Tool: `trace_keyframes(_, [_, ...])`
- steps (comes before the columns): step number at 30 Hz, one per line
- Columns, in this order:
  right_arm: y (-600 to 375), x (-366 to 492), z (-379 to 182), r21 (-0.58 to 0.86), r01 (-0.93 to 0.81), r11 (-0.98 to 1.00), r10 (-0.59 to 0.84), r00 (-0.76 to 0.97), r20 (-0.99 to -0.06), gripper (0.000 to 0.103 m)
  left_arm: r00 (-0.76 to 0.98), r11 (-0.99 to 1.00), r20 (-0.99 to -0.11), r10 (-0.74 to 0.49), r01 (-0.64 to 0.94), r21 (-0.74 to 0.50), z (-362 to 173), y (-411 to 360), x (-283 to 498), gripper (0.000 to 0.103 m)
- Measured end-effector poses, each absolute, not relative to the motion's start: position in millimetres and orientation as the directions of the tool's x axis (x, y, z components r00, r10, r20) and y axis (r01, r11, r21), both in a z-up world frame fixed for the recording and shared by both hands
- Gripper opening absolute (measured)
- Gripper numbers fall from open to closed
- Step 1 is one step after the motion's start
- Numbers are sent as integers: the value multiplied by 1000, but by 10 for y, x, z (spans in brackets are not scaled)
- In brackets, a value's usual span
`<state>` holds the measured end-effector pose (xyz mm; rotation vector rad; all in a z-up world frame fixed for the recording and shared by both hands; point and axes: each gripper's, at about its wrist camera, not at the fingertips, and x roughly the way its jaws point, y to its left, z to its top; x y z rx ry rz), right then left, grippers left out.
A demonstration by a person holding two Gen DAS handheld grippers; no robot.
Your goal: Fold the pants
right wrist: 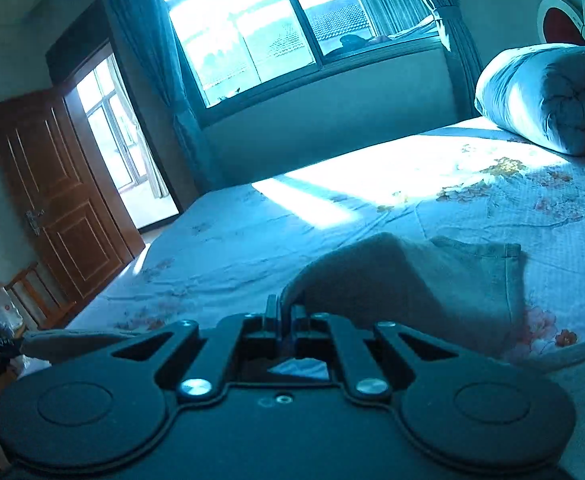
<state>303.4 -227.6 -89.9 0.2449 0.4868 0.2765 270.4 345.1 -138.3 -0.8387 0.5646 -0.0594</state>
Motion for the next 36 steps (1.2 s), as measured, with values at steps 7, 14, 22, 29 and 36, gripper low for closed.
trace_keyframes(7, [-2212, 2878, -1936, 328, -105, 939, 295, 737, -608, 0, 819, 564, -525, -231, -327, -758, -2394, 3549, 2205, 8])
trace_keyframes(14, [-2173, 3085, -1762, 329, -98, 939, 302, 692, -655, 8, 790, 622, -583, -187, -364, -693, -2250, 3493, 2355, 11])
trace_keyframes(22, [-2237, 3122, -1633, 416, -84, 905, 342, 726, -597, 0, 800, 617, -580, -156, -379, -690, -2141, 3396, 2489, 10])
trace_keyframes(29, [-2360, 2789, -1094, 384, -185, 905, 368, 792, -487, 0, 818, 701, -553, -157, -303, -646, -1554, 3327, 2181, 8])
trace_keyframes(36, [-2276, 2807, -1914, 361, -109, 926, 332, 691, -643, 0, 762, 664, -626, -164, -384, -642, -2116, 3363, 2118, 8])
